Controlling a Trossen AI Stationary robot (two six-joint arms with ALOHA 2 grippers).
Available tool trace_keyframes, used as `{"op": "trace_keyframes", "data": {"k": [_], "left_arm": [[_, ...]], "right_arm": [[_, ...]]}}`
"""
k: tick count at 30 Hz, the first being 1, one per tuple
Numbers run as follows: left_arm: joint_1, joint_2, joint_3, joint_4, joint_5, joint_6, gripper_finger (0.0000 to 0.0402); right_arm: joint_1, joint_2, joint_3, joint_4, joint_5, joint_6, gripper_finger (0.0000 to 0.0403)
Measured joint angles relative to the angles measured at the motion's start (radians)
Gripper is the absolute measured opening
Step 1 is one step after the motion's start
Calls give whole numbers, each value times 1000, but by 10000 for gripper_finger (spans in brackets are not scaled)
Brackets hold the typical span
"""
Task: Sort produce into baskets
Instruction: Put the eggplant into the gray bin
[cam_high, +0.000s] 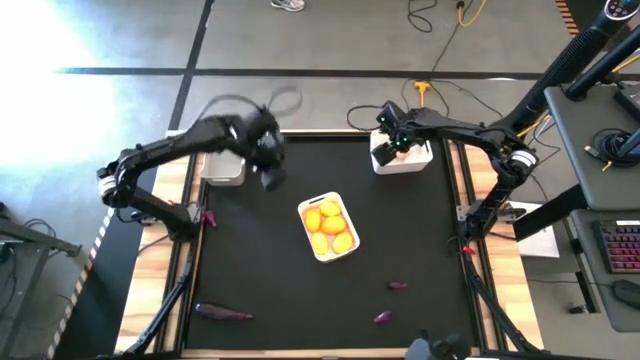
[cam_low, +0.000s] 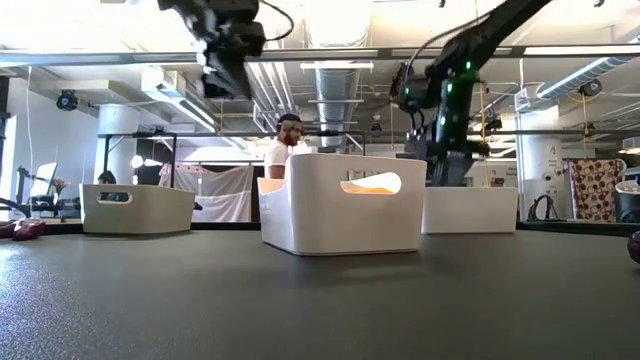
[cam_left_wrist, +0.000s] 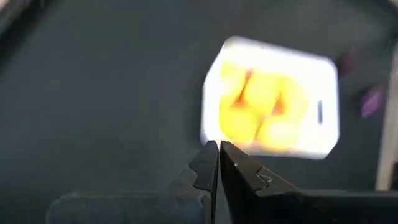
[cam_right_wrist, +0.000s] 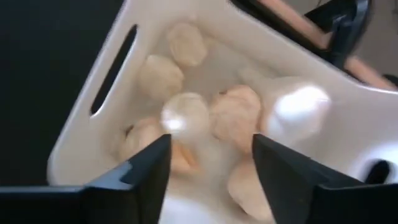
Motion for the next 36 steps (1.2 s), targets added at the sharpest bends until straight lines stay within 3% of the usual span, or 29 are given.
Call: {"op": "trace_keyframes", "data": {"k": [3, 7, 11, 19, 25, 31, 36], "left_arm": [[-134, -40, -1, -127, -218, -63, 1], [-285, -101, -1, -212, -487, -201, 1], [-393, -157, 0, -277, -638, -447, 3], [-580, -185, -32, -530, -641, -821, 68], [-588, -188, -216, -473, -619, -1133, 146], [-565, -182, -438, -332, -555, -1191, 189], [-523, -182, -553, -306, -465, -1170, 196]], "right_arm": [[9, -51, 44, -60, 1, -19, 250], [41, -147, 80, 8, 2, -20, 273], [81, -233, 81, 122, 1, 1, 277], [270, -311, 77, 141, 0, 63, 259], [474, -300, 57, 140, 43, 96, 247], [628, -276, 56, 144, 167, 182, 239], [671, -264, 55, 159, 236, 251, 235]]}}
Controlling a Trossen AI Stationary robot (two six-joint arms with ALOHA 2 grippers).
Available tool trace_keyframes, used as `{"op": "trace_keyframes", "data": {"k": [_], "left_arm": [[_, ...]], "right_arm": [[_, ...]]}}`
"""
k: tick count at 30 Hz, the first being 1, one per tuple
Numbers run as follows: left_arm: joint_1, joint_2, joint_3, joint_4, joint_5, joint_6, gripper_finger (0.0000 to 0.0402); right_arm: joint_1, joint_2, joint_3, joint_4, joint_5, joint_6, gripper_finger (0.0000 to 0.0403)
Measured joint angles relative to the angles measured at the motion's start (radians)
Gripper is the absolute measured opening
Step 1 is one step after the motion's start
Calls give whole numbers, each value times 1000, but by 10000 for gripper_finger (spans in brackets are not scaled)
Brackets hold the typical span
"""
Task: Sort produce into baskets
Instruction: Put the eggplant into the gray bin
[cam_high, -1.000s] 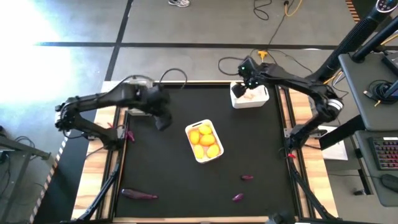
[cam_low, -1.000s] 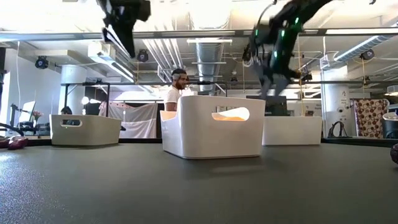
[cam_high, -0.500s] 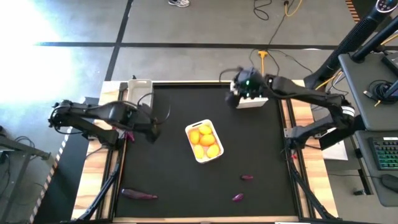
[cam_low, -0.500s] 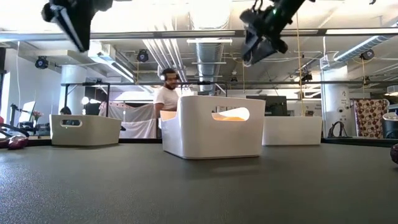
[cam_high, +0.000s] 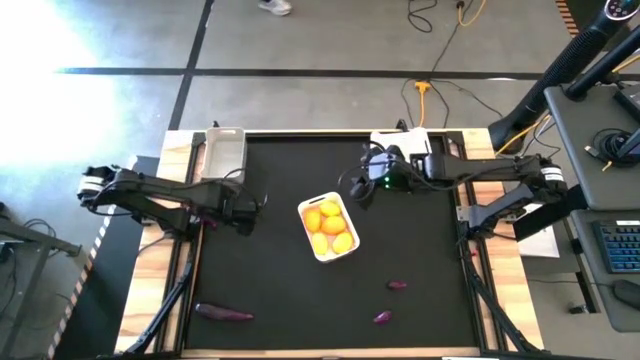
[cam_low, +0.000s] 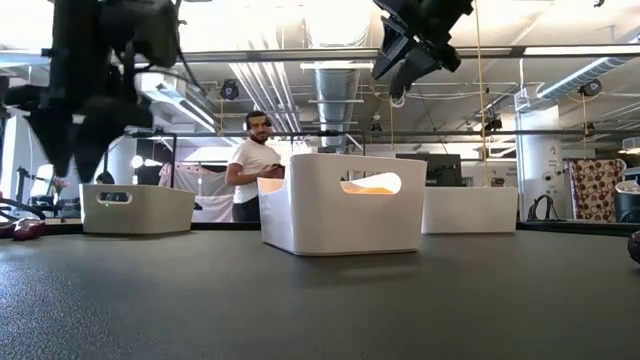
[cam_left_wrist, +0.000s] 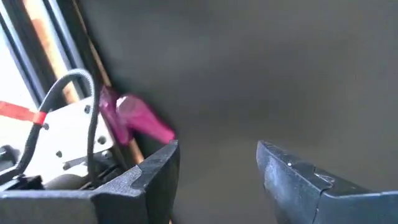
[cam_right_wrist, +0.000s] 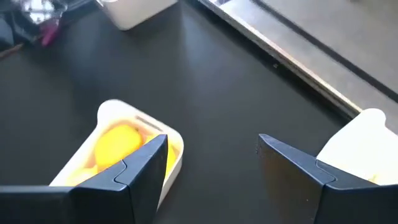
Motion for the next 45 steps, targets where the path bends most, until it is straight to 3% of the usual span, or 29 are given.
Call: {"op": "trace_keyframes", "data": {"k": [4, 12, 20, 25, 32, 38, 45], "left_arm": [[40, 1, -37, 20, 58, 105, 197], [179, 56, -41, 22, 197, 541, 197], [279, 207, -38, -18, 306, 868, 197], [287, 331, -28, -81, 272, 1004, 197], [287, 457, -28, -134, 10, 1060, 197], [286, 499, -34, -44, -12, 1107, 201], [286, 558, -35, -47, -6, 1112, 241]], "right_arm": [[-2, 9, 0, 15, 2, 18, 235], [-2, 13, 0, 67, 10, 38, 233], [31, 13, -7, 68, 10, 63, 230], [54, 13, -27, 67, 12, 95, 231], [70, 13, -52, 66, 24, 131, 229], [73, 13, -59, 66, 25, 132, 229], [72, 13, -61, 66, 25, 123, 228]]}}
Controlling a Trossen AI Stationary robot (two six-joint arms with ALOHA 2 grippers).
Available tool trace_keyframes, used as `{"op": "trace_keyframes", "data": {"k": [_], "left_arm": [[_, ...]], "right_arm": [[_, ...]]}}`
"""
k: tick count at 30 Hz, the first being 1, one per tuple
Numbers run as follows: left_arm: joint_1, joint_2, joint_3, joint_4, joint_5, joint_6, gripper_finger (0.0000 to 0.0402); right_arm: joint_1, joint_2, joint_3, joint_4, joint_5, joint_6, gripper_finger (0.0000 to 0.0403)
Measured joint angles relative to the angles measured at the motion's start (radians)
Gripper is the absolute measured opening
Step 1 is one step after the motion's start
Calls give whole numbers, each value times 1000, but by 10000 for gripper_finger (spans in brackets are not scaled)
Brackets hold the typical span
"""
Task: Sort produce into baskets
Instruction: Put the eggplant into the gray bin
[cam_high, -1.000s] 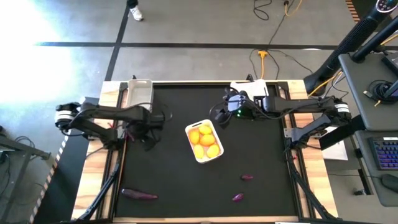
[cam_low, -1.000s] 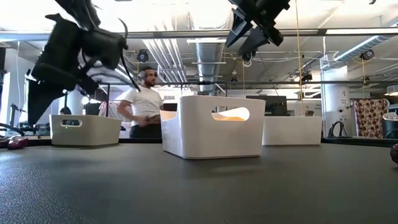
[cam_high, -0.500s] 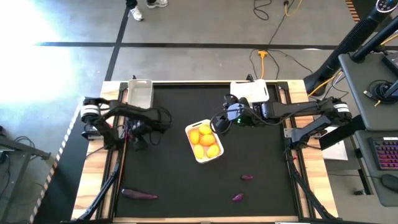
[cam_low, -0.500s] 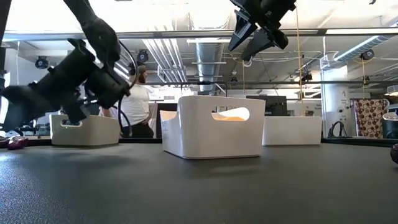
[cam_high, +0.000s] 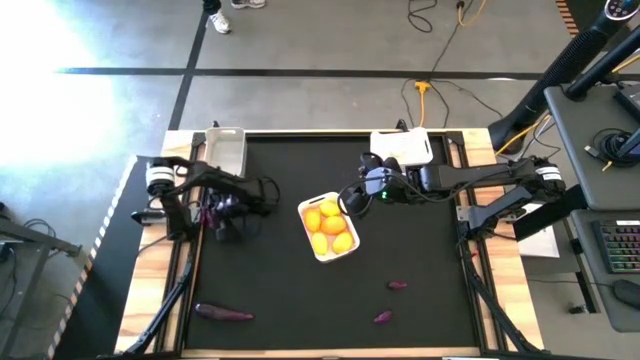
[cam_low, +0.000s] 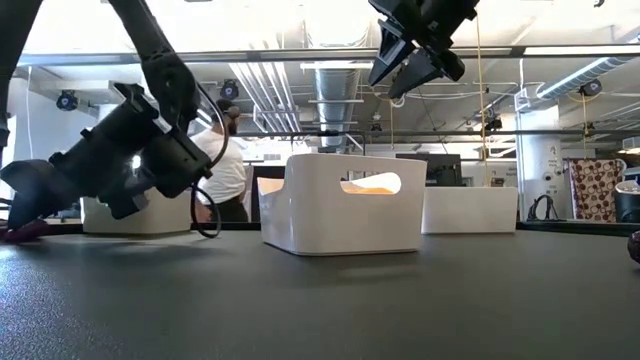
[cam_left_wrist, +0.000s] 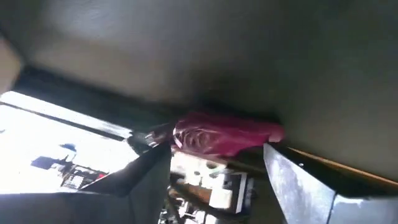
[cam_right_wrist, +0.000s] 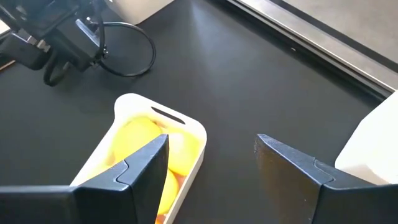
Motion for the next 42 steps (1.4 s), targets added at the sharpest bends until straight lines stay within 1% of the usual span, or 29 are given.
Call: {"op": "trace_keyframes", "data": {"k": [4, 12, 17, 21, 25, 29, 31, 34, 36, 38, 40, 42], "left_arm": [[0, 28, 0, 45, 99, 47, 250], [0, 73, 0, 59, 110, 58, 238], [0, 74, 0, 64, 124, 63, 220], [0, 74, -1, 64, 125, 63, 177], [0, 69, 7, 32, 129, 57, 111], [-1, 23, 43, -11, 168, 35, 52], [-3, -15, 84, -46, 184, 35, 35], [-2, -93, 176, -106, 182, 40, 30], [0, -148, 256, -124, 166, 52, 36], [12, -200, 335, -125, 116, 68, 41], [37, -237, 410, -105, 19, 92, 43], [73, -264, 469, -55, -98, 116, 44]], "right_arm": [[0, 0, -1, 0, 4, -7, 228], [0, 0, -18, 0, 10, -21, 228], [0, 0, -39, -1, 10, -20, 228], [0, 0, -46, 0, 10, -19, 228], [0, 0, -43, -1, 10, -20, 228], [0, -1, -39, 0, 10, -20, 228], [0, -1, -39, 0, 8, -19, 228], [0, -1, -38, -1, -4, -6, 228], [0, -1, -38, -2, -5, 0, 228], [0, -1, -38, -1, -5, 6, 228], [0, -1, -38, 0, -5, 12, 228], [0, -1, -38, 1, -4, 28, 228]]}}
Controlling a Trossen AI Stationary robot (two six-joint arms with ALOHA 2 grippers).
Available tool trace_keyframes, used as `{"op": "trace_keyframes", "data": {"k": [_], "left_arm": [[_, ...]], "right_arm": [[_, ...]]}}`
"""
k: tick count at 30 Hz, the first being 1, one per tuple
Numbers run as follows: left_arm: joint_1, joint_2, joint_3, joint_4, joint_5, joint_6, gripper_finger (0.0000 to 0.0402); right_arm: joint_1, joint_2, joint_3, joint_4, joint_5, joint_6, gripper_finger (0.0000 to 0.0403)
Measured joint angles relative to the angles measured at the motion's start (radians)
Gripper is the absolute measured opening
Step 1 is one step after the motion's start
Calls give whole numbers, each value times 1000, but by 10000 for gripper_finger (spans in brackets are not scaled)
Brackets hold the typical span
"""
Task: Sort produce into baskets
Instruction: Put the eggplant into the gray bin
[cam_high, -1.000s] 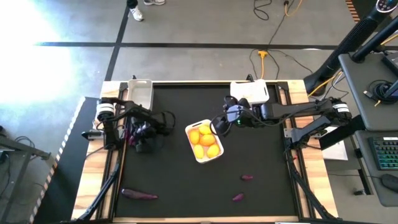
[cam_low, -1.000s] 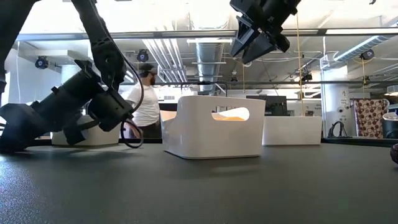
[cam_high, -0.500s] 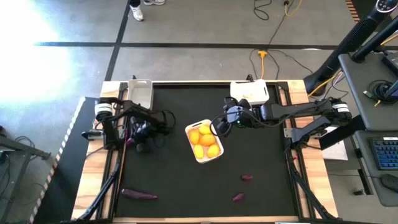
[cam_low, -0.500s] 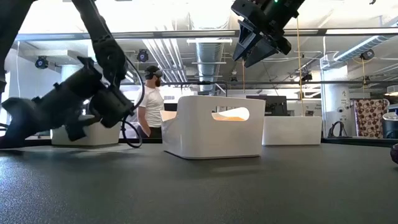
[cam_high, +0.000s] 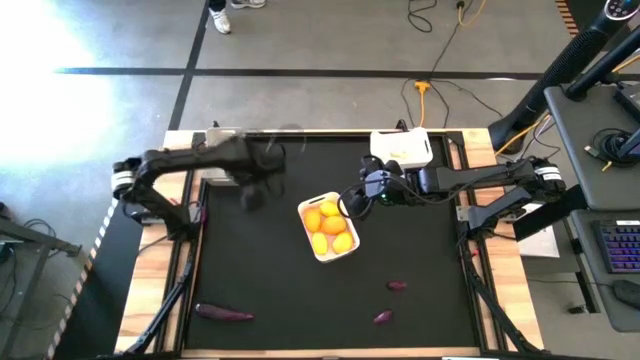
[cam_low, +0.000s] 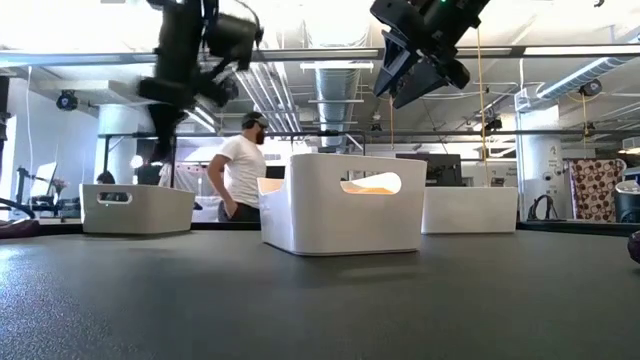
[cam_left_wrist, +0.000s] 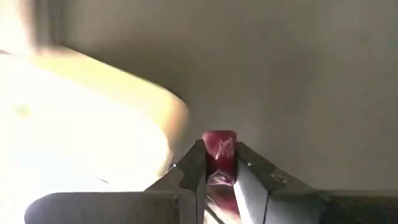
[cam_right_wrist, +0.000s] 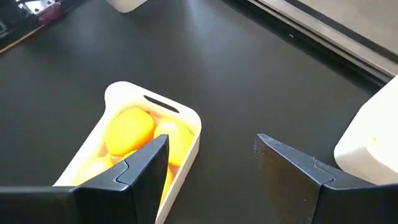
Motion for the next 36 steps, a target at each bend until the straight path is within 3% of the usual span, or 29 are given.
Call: {"op": "trace_keyframes", "data": {"k": [4, 8, 19, 27, 36], "left_arm": [[103, -34, 62, 151, -152, -1, 44], [233, -22, 51, 280, -153, 2, 45], [556, 130, -44, 307, -153, 25, 45], [612, 186, -97, 383, -152, 48, 57], [612, 195, -80, 329, -150, 52, 154]], "right_arm": [[4, 0, 0, 0, -4, 50, 228], [32, 0, 0, 0, -6, 104, 228], [186, 0, 0, -4, -7, 253, 228], [228, 0, 0, -5, 3, 338, 228], [231, 0, 0, -4, 4, 363, 228]]}}
